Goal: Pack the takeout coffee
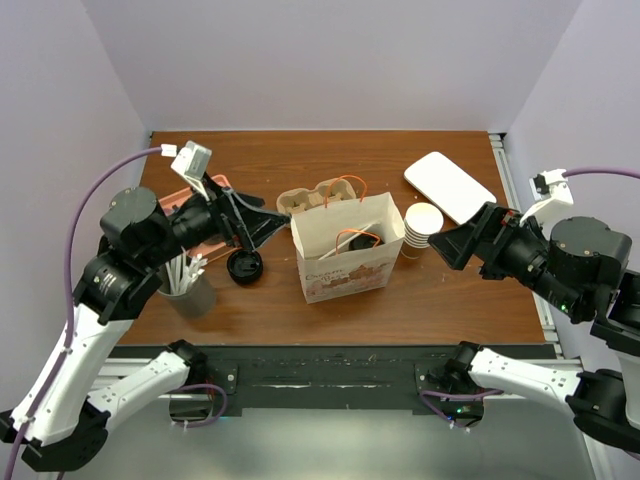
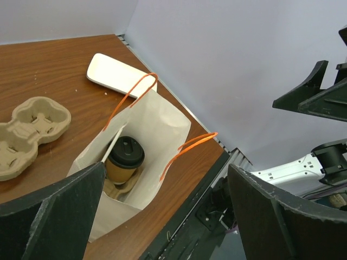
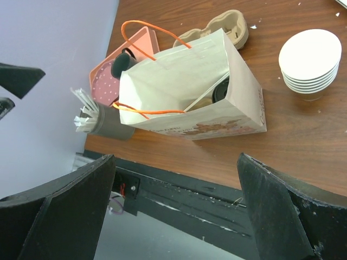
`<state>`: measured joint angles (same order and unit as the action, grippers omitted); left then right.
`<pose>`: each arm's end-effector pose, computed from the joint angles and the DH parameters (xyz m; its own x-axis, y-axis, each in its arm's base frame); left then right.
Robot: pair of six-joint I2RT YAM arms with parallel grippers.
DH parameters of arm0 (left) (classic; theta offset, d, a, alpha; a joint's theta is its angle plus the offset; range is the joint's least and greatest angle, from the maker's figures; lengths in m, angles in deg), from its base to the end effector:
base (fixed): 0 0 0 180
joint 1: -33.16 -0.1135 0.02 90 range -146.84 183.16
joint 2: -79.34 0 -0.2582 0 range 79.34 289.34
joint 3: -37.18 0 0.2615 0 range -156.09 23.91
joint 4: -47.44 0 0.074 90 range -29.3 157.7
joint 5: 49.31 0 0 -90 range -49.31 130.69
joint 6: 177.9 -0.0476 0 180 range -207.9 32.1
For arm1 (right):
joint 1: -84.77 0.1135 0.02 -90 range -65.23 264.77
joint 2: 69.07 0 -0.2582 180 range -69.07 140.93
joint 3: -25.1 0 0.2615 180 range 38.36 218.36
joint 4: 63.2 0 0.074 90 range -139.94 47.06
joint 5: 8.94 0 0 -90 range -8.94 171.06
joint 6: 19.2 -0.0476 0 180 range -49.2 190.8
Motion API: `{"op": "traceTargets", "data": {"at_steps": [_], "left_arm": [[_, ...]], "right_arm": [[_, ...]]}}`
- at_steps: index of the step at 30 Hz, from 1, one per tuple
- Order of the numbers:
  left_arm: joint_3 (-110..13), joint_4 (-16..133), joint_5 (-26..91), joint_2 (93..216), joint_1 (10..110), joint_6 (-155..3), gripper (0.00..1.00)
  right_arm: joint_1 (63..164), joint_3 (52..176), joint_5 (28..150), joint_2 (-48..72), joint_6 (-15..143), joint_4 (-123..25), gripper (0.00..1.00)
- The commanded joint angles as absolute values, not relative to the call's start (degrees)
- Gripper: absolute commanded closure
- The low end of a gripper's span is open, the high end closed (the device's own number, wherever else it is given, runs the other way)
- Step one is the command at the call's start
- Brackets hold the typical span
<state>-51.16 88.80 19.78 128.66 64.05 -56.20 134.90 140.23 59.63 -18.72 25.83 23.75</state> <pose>0.1399 -0.1035 0.4691 -0.4426 -0.3072 -0.8424 0.6500 0.5373 -0.5374 0.0622 0.0474 0.5042 -0.5228 0.4004 -0.7526 -0.1810 0.8106 0.5569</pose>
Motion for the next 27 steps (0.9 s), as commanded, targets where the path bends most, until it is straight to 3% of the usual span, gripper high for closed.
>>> {"op": "traceTargets", "data": {"at_steps": [1, 27], "left_arm": [[-48.08, 84.26, 18.89, 125.58, 64.27, -53.36, 0.00], [-49.91, 88.30, 21.79, 124.25, 64.27, -56.88, 0.00]], "right_arm": [[134.78, 140.58, 59.44, -18.53, 24.04, 20.81, 0.01], [134.78, 141.98, 58.30, -17.21, 26.68, 18.44, 0.01]]}}
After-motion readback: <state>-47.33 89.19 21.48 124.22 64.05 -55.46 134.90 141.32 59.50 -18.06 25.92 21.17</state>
